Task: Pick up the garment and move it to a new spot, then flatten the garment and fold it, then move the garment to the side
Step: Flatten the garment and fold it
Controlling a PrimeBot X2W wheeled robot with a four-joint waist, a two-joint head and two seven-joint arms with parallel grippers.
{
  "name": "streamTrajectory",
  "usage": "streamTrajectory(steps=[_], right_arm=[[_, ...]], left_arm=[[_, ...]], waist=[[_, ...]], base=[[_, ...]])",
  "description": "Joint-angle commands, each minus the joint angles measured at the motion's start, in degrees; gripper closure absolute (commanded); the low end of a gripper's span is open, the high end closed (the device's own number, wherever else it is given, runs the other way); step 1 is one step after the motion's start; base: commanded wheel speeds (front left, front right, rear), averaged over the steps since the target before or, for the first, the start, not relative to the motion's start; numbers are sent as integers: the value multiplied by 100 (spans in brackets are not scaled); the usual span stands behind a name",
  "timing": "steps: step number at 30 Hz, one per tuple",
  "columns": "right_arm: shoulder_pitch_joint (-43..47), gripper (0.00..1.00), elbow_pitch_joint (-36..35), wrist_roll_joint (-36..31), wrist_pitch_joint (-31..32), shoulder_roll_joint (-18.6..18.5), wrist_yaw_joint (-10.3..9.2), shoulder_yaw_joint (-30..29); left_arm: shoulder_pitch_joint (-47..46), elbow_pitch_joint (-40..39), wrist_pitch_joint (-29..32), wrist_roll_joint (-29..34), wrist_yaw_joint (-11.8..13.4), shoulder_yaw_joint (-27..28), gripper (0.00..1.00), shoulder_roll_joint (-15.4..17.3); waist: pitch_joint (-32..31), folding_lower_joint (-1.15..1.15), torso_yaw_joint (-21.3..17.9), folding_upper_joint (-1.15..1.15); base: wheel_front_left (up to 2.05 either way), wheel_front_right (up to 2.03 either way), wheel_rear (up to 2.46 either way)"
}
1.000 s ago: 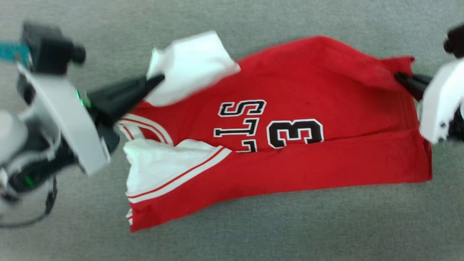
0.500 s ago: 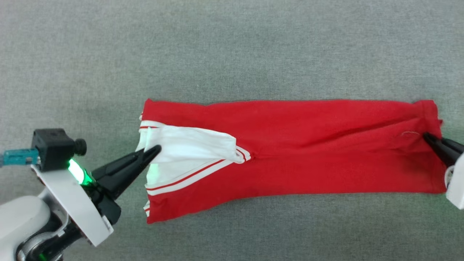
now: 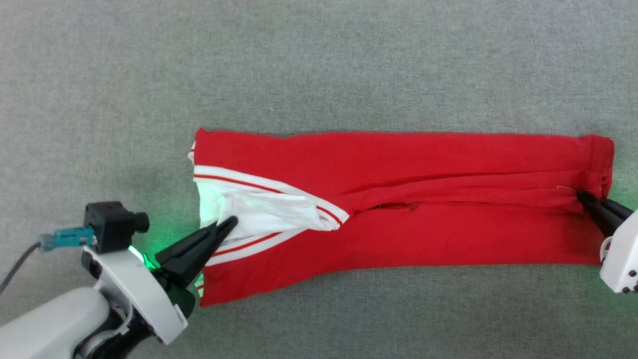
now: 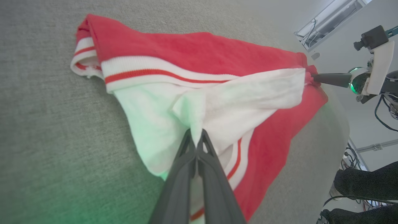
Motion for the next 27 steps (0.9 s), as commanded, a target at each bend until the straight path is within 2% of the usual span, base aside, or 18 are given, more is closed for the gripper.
streamTrajectory(steps=[1, 2, 3, 4, 5, 6, 7, 8, 17, 27], right_arm=[[-8, 100, 128, -52, -56, 48, -1, 60], [-29, 100, 168, -42, -122, 61, -1, 88], [-56, 92, 202, -67, -205, 83, -1, 92], [-76, 70, 242, -101, -276, 102, -1, 83], [-84, 49, 276, -130, -314, 96, -1, 103], [-89, 0, 284, -162, -342, 86, -1, 128], [-100, 0, 278, -155, -387, 96, -1, 140], [-109, 0, 267, -128, -418, 123, -1, 129], [147, 0, 134, 152, -332, 31, -1, -238], [478, 0, 479, 299, -109, -64, -1, -840]], left_arm=[[100, 40, 5, 61, 4, 36, 100, -56], [108, 67, 6, 66, 4, 57, 100, -95], [119, 85, 5, 84, 4, 81, 100, -128], [131, 114, 5, 100, 4, 134, 89, -165], [163, 135, 5, 115, 4, 171, 62, -194], [211, 141, 5, 118, 4, 212, 44, -215], [247, 137, 6, 104, 4, 268, 11, -246], [288, 136, 5, 76, 4, 360, 0, -268], [1011, 156, 5, 143, 4, 1421, 0, -571], [1967, 1125, 5, 882, 4, 2715, 0, -1563]], waist=[[-5, 0, -5, 0], [-19, 0, -4, 0], [-39, 0, -4, 0], [-71, 0, -2, 0], [-110, 0, 1, 0], [-148, 0, 3, 0], [-199, 0, 8, 0], [-258, 0, 16, 0], [-835, 0, 242, 0], [-1078, 0, 684, 0]], base=[[0, 0, 0], [0, 0, 0], [0, 0, 0], [0, 0, 0], [0, 0, 0], [0, 0, 0], [0, 0, 0], [0, 0, 0], [0, 0, 0], [0, 0, 0]])
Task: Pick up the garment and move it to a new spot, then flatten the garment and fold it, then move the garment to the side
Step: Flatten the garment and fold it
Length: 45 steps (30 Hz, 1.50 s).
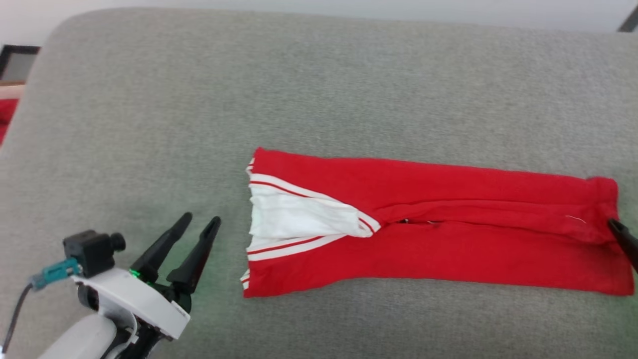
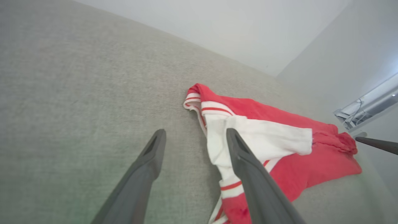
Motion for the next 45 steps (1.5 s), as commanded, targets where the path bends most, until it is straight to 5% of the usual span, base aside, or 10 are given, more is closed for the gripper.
streamTrajectory(steps=[1, 8, 15, 21, 29, 30, 31, 32, 33, 45], right_arm=[[63, 0, 48, 44, 22, -16, -1, -92], [39, 0, 255, 19, 258, 20, -1, -331], [-231, 0, 562, -190, 632, 133, -1, -521], [-467, 0, 855, -382, 1034, 389, -1, -673], [-688, 0, 1436, -839, 1305, 784, -2, -654], [-706, 16, 1524, -896, 1351, 824, -2, -636], [-706, 55, 1578, -933, 1390, 840, -4, -578], [-706, 71, 1606, -942, 1403, 868, -4, -539], [-729, 100, 1633, -932, 1416, 902, -4, -534], [-801, 100, 1506, -838, 1240, 949, -4, -714]], left_arm=[[161, 99, 6, 146, 4, 206, 0, -150], [548, 407, 6, 1137, 4, 1384, 0, -677], [770, 164, 6, 2863, 3, 2639, 0, -1345], [882, -5, 6, 3390, 4, 2962, 0, -1692], [729, 116, 6, 3327, 4, 2984, 0, -1865], [704, 126, 6, 3334, 4, 2987, 0, -1870], [684, 132, 6, 3344, 4, 2989, 0, -1882], [675, 149, 6, 3342, 4, 2983, 0, -1887], [663, 159, 6, 3383, 4, 2983, 0, -1867], [674, 129, 6, 3468, 4, 3077, 0, -1867]], waist=[[-101, 0, 191, 0], [-116, 0, 327, 0], [-62, 0, 407, 0], [17, 0, 420, 0], [274, 0, 444, 0], [301, 0, 448, 0], [317, 0, 455, 0], [336, 0, 461, 0], [352, 0, 464, 0], [411, 0, 391, 0]], base=[[0, 0, 0], [0, 0, 0], [0, 0, 0], [0, 0, 0], [0, 0, 0], [0, 0, 0], [0, 0, 0], [0, 0, 0], [0, 0, 0], [0, 0, 0]])
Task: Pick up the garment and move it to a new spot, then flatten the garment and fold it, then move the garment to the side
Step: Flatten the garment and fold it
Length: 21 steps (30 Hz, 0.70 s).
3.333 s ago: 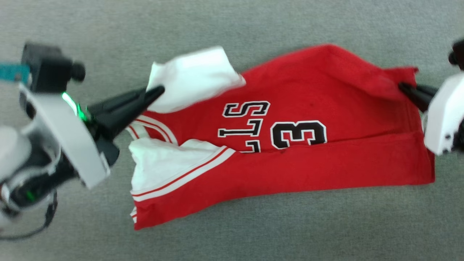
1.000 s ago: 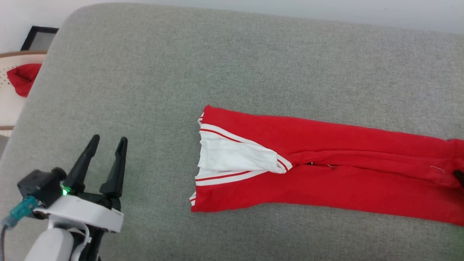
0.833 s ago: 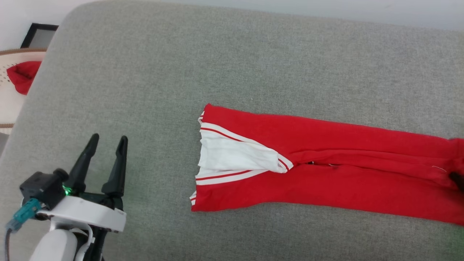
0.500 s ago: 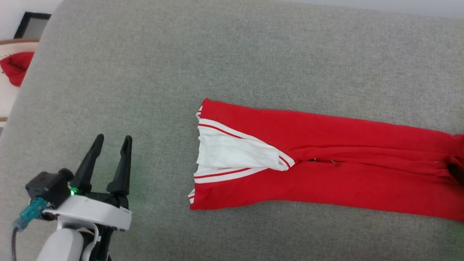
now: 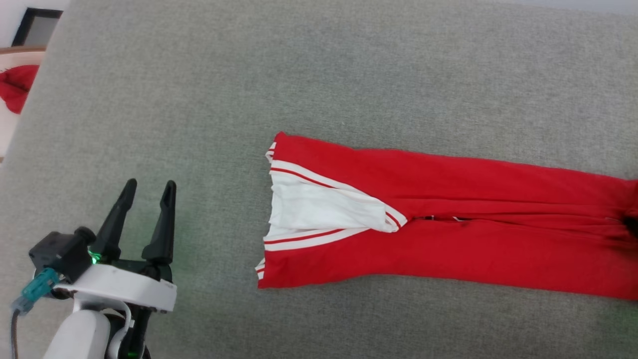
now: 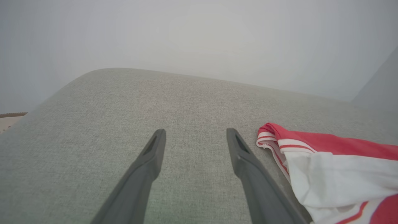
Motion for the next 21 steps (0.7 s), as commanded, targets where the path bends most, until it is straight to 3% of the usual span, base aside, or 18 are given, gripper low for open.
streamTrajectory(steps=[1, 11, 21], right_arm=[[211, 100, 253, -1, -7, 184, -9, 69], [77, 100, -214, 254, -840, -101, -9, -883], [224, 100, -317, -219, -1264, -652, -9, -2096]], left_arm=[[16, -5, 4, 41, 4, 18, 0, -8], [166, -160, 4, -34, 4, 175, 0, 148], [140, -360, 5, 12, 4, 213, 0, 354]], waist=[[-5, 0, -40, 0], [87, 0, -411, 0], [251, 0, -628, 0]], base=[[0, 0, 0], [0, 0, 0], [0, 0, 0]])
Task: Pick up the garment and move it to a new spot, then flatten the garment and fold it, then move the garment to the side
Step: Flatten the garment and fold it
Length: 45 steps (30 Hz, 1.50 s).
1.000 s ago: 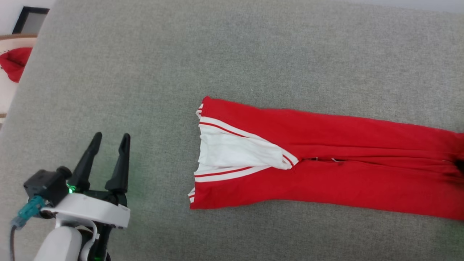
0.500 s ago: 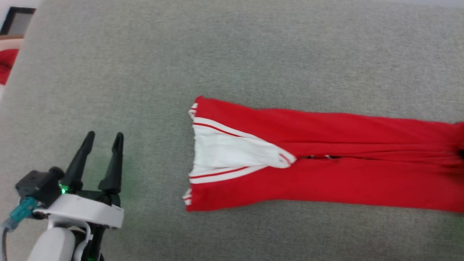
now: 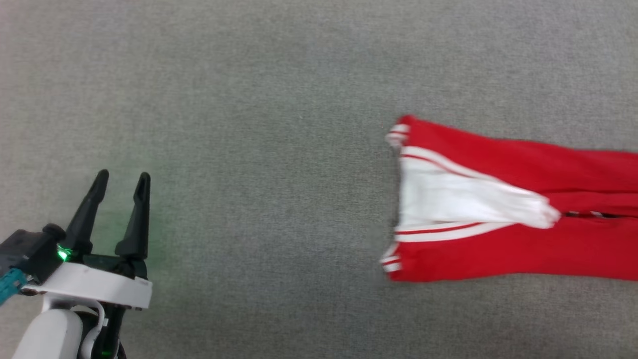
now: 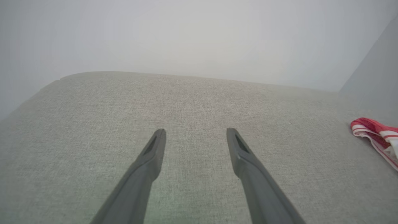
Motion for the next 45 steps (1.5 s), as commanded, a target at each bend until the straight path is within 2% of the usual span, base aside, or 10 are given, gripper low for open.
streamTrajectory(steps=[1, 7, 11, 16, 22, 24, 29, 34, 40, 45], right_arm=[[-16, 100, 67, -37, -73, -38, -7, -117], [-57, 100, 258, 69, -148, -86, -7, 86], [77, 100, 71, 305, -18, -137, -7, 618], [193, 100, -631, 716, 200, -204, -6, 1547], [267, 100, -1772, 836, 675, 129, -6, 2921], [219, 100, -2110, 777, 834, 365, -6, 3415], [27, 100, -2550, 604, 1087, 727, -5, 4480], [-284, 100, -2406, 517, 926, 980, -5, 5167], [-661, 100, -1794, 315, 472, 994, -5, 5493], [-821, 100, -1188, 186, 82, 1029, -5, 5500]], left_arm=[[6, -17, 5, 40, 3, -13, 0, 3], [-11, -9, 4, 100, 3, -119, 0, -19], [0, 37, 5, 112, 3, -180, 0, -50], [31, 70, 4, 67, 3, -222, 0, -73], [59, 153, 5, 61, 3, -221, 0, -179], [50, 178, 5, 39, 3, -214, 0, -225], [36, 220, 4, 24, 3, -240, 0, -303], [8, 244, 5, 9, 3, -250, 0, -366], [-67, 246, 5, -3, 3, -284, 0, -407], [-138, 250, 4, -41, 3, -317, 0, -446]], waist=[[24, 0, -42, 0], [-69, 0, -79, 0], [-165, 0, -58, 0], [-240, 0, 6, 0], [-318, 0, 114, 0], [-341, 0, 155, 0], [-362, 0, 263, 0], [-370, 0, 332, 0], [-329, 0, 392, 0], [-256, 0, 430, 0]], base=[[0, 0, 0], [0, 0, 0], [0, 0, 0], [0, 0, 0], [0, 0, 0], [0, 0, 0], [0, 0, 0], [0, 0, 0], [0, 0, 0], [0, 0, 0]])
